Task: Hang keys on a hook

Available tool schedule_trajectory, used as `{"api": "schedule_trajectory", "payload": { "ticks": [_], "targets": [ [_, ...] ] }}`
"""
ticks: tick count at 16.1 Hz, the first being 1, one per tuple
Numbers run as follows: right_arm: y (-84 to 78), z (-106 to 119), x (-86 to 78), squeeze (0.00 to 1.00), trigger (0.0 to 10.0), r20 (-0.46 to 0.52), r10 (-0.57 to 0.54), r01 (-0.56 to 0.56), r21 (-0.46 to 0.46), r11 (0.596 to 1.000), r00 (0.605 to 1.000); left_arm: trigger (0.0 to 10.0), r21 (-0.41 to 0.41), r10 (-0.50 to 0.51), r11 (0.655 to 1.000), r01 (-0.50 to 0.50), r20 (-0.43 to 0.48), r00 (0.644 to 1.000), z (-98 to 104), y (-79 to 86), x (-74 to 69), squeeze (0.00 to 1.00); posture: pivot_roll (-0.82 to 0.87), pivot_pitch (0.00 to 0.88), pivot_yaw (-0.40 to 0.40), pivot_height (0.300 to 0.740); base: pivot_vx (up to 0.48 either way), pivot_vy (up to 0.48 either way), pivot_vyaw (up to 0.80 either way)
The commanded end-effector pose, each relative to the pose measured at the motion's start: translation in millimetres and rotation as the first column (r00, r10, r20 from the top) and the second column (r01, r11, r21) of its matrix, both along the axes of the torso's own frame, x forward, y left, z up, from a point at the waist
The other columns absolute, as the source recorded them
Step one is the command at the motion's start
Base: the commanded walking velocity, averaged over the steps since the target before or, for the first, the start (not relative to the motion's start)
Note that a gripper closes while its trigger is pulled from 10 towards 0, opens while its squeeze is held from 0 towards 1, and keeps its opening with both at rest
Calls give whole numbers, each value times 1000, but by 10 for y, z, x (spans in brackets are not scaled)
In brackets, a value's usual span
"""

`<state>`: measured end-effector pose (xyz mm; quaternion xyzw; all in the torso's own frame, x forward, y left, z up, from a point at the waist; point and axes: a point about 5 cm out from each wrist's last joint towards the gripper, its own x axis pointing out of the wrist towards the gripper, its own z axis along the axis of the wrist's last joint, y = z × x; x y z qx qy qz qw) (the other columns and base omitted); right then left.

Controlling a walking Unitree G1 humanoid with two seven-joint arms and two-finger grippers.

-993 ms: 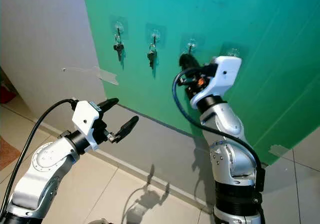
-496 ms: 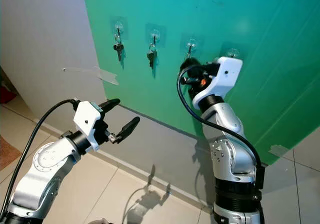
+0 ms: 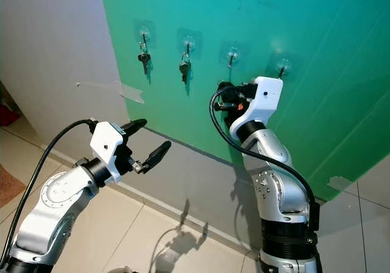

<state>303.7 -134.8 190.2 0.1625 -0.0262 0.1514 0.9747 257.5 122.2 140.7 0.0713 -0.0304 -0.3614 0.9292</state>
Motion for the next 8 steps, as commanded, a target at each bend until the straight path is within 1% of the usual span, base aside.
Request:
{"api": "schedule_trajectory", "payload": {
  "ticks": [1, 3, 8],
  "targets": [
    [-19, 90, -8, 0, 10000, 36, 4, -5, 31, 1000, 999, 10000, 0, -15, 1000, 15, 7, 1000, 28, -27, 16, 0, -70, 0, -36, 740, 0, 0, 0],
    [4, 212, -4, 0, 10000, 91, 26, -34, 88, 996, 996, 10000, -1, -14, 1000, 14, 9, 1000, 31, -30, 19, 0, -67, 0, -40, 740, 0, 0, 0],
    [-5, 260, 43, 0, 10000, 99, 5, -18, 129, 992, 995, 10000, 0, -11, 1000, 11, 9, 1000, 33, -26, 19, 0, -63, 0, -40, 740, 0, 0, 0]
  ]
}}
